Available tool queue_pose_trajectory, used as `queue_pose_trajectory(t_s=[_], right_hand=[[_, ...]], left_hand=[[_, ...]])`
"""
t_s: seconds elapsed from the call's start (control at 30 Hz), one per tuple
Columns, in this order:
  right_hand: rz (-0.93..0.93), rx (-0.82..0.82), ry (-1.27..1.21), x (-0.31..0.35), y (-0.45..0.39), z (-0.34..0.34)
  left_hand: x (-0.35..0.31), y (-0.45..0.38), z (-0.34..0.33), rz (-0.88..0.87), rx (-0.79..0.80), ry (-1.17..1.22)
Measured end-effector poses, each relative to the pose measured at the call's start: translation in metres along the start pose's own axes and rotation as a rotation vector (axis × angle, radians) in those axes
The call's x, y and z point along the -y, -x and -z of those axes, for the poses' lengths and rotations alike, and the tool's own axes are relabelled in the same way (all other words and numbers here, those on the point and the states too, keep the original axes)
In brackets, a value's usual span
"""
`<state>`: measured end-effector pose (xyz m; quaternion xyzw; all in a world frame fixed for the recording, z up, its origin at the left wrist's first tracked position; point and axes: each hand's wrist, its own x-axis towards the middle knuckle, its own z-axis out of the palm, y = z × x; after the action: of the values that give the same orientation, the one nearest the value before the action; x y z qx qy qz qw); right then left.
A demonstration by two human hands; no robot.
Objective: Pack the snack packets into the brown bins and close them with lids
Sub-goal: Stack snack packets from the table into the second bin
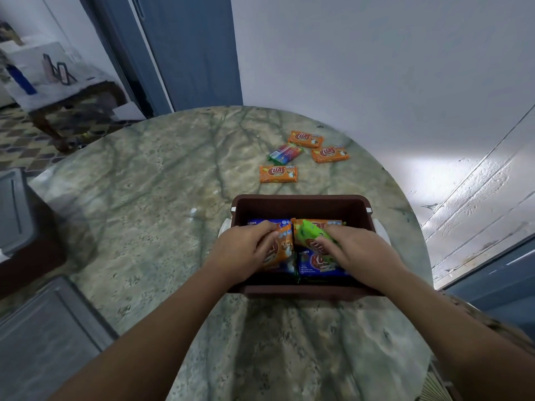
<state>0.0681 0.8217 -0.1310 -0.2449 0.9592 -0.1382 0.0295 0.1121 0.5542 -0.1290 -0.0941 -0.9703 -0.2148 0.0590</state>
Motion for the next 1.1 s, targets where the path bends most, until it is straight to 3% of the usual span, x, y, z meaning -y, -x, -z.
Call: queue_pose_trajectory(t_s=[0.13, 0.33, 0.5, 0.73, 1.1], right_hand=[[-0.035, 0.050, -0.109, -0.003, -0.002, 0.003], [0.030, 0.117, 0.025, 0.001, -0.004, 0.005], [0.064, 0.090, 0.025, -0.002, -0.005, 0.001], [0.148, 0.161, 0.195, -0.006, -0.009, -0.002], [0.195, 0.200, 0.237, 0.003, -0.008, 0.003]], left_hand=[[0.002, -0.004, -0.003, -0.107, 0.013, -0.099], [0.008, -0.007, -0.008, -0.138, 0.165, -0.287], [0.009, -0.009, -0.009, -0.204, 0.184, -0.389], [0.010, -0.010, -0.010, -0.196, 0.226, -0.375], [0.009, -0.010, -0.010, -0.187, 0.258, -0.390]])
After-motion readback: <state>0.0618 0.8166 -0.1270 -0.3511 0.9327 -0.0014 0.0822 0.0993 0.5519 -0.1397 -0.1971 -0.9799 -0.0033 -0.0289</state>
